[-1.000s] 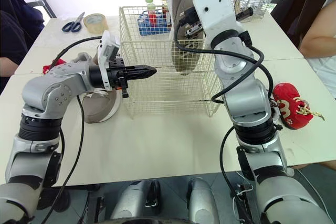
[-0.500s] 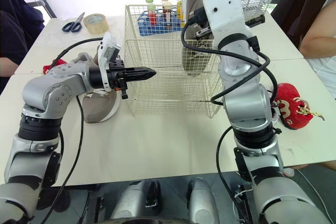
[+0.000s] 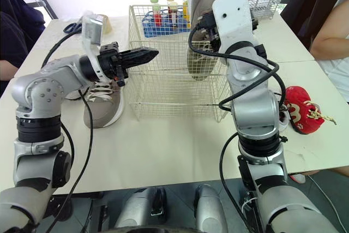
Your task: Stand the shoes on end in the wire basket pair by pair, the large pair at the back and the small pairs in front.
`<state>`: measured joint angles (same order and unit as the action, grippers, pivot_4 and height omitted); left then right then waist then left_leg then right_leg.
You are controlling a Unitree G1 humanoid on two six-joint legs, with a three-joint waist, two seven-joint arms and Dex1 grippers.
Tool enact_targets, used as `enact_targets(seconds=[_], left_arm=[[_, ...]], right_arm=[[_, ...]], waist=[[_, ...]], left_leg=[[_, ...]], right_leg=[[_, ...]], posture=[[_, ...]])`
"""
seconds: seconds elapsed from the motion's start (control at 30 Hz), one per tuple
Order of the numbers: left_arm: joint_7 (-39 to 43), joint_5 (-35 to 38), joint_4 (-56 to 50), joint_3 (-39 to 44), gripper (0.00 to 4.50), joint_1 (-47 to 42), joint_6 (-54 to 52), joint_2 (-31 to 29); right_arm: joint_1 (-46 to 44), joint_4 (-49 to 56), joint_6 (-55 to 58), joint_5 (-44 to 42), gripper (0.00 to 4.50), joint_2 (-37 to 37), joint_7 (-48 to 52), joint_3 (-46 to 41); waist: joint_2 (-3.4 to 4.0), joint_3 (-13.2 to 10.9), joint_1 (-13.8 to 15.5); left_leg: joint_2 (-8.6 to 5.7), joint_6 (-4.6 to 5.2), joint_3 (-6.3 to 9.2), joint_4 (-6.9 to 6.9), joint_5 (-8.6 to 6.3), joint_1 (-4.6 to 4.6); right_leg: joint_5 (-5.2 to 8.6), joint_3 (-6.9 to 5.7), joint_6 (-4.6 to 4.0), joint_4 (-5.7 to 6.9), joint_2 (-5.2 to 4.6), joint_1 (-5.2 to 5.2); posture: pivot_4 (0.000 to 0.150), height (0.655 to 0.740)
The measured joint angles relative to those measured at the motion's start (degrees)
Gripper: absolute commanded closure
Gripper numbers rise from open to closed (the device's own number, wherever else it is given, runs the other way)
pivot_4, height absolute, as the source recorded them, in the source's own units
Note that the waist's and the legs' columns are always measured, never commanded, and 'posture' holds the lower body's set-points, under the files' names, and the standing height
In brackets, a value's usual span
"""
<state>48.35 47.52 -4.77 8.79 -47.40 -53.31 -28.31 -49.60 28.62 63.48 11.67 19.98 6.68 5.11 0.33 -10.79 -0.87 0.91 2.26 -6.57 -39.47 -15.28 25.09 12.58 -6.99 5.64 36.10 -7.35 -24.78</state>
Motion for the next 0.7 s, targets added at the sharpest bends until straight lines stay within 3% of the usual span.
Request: enact_targets(seconds=[0.17,0.37,0.53,0.6,0.7], left_arm=[[-1.4,2.6,-0.1,3.0,4.50,0.0,-1.4,-2.7],[-3.0,1.8,2.2,6.3,4.50,-1.1,-0.9,-9.7],[-6.4,-8.5,15.9,4.5,4.50,-7.8,5.2,-15.6],[-8.0,-13.8,22.7,2.5,4.50,-10.7,8.4,-16.4],[-9.9,-20.2,32.2,-1.2,4.50,-13.7,12.1,-16.3]], right_arm=[[-0.2,2.8,2.7,-4.1,0.04,6.4,7.2,-4.1],[-1.0,5.9,13.7,-18.6,0.04,15.8,23.9,-20.4],[-1.1,6.8,19.2,-40.1,0.04,20.6,43.3,-33.5],[-2.2,7.3,21.3,-48.7,0.04,20.6,48.6,-35.5],[-3.5,5.9,20.9,-54.6,0.04,21.8,50.5,-35.7]], waist=[[-0.01,0.0,0.1],[-0.01,0.0,0.2],[-0.02,0.0,0.2],[-0.02,0.0,0.2],[-0.05,0.0,0.2]], left_leg=[[0.00,0.00,0.02,0.00,0.00,0.00],[0.00,0.01,0.03,0.03,-0.01,-0.01],[-0.02,0.07,0.05,0.11,-0.04,-0.06],[-0.02,0.07,0.04,0.15,-0.04,-0.08],[-0.04,0.08,0.00,0.16,-0.04,-0.08]], right_leg=[[0.00,0.00,0.00,-0.02,0.00,0.00],[-0.01,-0.01,-0.01,-0.03,0.00,0.01],[-0.01,-0.02,-0.02,-0.05,0.01,0.03],[-0.01,0.00,-0.02,-0.04,0.01,0.03],[-0.01,0.00,-0.02,-0.05,-0.01,0.03]], posture=[[0.150,0.7400],[0.150,0.7400],[0.150,0.7400],[0.150,0.7400],[0.150,0.7400]])
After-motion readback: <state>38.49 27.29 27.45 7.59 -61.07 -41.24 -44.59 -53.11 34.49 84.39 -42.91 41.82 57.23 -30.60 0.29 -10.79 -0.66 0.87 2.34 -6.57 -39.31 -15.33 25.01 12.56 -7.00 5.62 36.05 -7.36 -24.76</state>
